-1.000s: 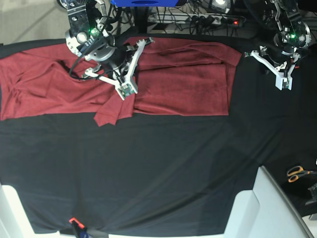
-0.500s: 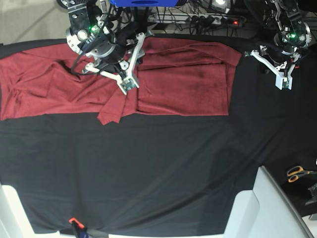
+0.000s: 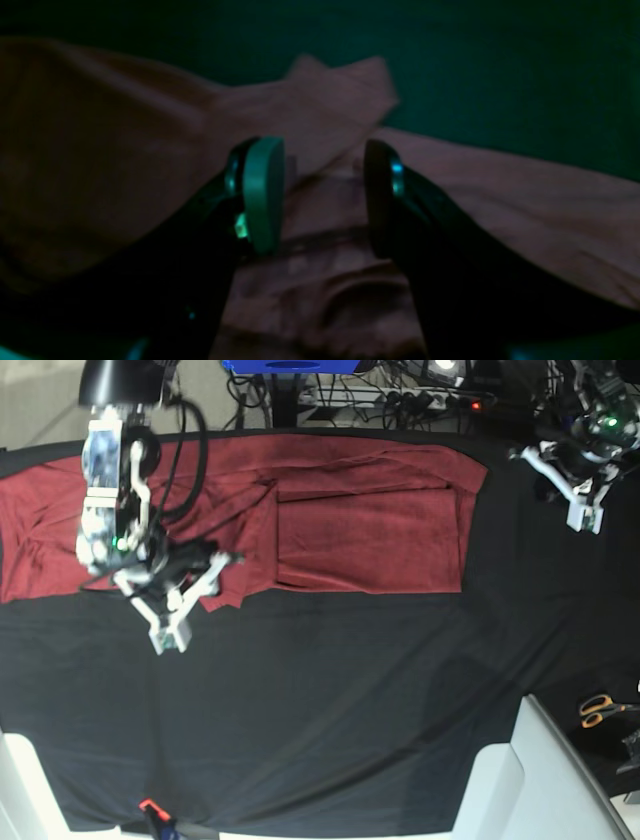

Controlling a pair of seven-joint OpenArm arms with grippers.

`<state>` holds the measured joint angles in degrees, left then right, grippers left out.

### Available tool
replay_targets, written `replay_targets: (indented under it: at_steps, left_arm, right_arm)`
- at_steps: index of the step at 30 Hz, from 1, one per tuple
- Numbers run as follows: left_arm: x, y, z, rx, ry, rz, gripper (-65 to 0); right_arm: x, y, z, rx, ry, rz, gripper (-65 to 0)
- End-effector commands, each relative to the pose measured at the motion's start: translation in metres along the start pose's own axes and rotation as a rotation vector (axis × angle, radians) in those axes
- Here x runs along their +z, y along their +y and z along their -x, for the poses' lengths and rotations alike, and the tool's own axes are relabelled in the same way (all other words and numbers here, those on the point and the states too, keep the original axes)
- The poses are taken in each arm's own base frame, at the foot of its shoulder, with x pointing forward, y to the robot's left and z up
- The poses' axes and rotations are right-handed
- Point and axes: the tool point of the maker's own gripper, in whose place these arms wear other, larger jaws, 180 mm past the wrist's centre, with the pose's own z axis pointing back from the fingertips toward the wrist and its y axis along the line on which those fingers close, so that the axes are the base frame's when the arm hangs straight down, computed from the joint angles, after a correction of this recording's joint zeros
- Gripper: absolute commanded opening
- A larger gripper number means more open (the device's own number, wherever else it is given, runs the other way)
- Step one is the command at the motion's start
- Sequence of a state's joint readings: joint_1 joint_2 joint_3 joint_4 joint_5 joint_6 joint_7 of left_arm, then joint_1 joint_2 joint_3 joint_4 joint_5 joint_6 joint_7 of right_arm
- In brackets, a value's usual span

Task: Fold the T-shirt properly

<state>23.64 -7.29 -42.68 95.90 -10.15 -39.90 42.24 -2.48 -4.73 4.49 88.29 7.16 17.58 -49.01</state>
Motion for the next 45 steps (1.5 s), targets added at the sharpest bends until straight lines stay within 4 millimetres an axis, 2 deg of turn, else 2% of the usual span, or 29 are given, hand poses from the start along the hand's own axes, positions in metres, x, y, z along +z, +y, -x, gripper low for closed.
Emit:
replay_targets:
  at_steps: [1, 5, 10, 14, 21, 23, 26, 29, 32, 35, 37, 42, 45]
  left_arm:
    - [0.005, 0.011, -0.002, 0.01, -0.017, -0.023, -65.0]
    - [0.012, 0.034, 0.024, 0.083, 0.024, -0.076, -65.0]
    - [0.016, 0.053, 0.053, 0.172, 0.067, -0.117, -65.0]
    - [0.022, 0.062, 0.059, 0.197, 0.071, -0.143, -65.0]
    - [0.023, 0.065, 0.059, 0.2, 0.069, -0.151, -65.0]
    - [0.023, 0.064, 0.059, 0.202, 0.069, -0.151, -65.0]
    - [0.023, 0.064, 0.06, 0.203, 0.069, -0.15, -65.0]
    - [0.023, 0.063, 0.059, 0.201, 0.069, -0.147, -65.0]
    - [0.022, 0.062, 0.06, 0.201, 0.071, -0.144, -65.0]
    - [0.021, 0.062, 0.058, 0.2, 0.068, -0.143, -65.0]
    - [0.02, 0.061, 0.057, 0.201, 0.065, -0.141, -65.0]
    - [0.018, 0.058, 0.056, 0.198, 0.063, -0.133, -65.0]
    - [0.011, 0.048, 0.052, 0.172, 0.069, -0.099, -65.0]
  right_arm:
    - [-0.001, 0.0, -0.015, -0.001, -0.037, -0.013, -40.5]
    - [-0.017, -0.009, -0.019, 0.008, 0.002, -0.015, -40.5]
    - [-0.035, -0.011, -0.024, -0.007, 0.028, -0.028, -40.7]
    - [-0.044, -0.011, -0.022, -0.016, 0.039, -0.037, -40.7]
    - [-0.057, -0.008, -0.012, -0.035, 0.055, -0.054, -41.0]
    - [-0.058, -0.007, -0.013, -0.034, 0.046, -0.054, -45.6]
    - [-0.056, -0.008, -0.015, -0.038, 0.033, -0.056, -64.7]
    - [-0.049, -0.006, -0.024, -0.021, 0.002, -0.053, -64.7]
    - [-0.028, -0.001, -0.038, 0.003, -0.084, -0.04, -64.8]
    - [-0.011, 0.02, -0.035, 0.069, -0.079, -0.057, -64.8]
    - [-0.003, 0.035, -0.025, 0.093, -0.041, -0.073, -64.8]
    - [0.009, 0.08, 0.013, 0.156, 0.008, -0.153, -64.8]
    - [0.02, 0.111, 0.033, 0.205, 0.021, -0.214, -64.7]
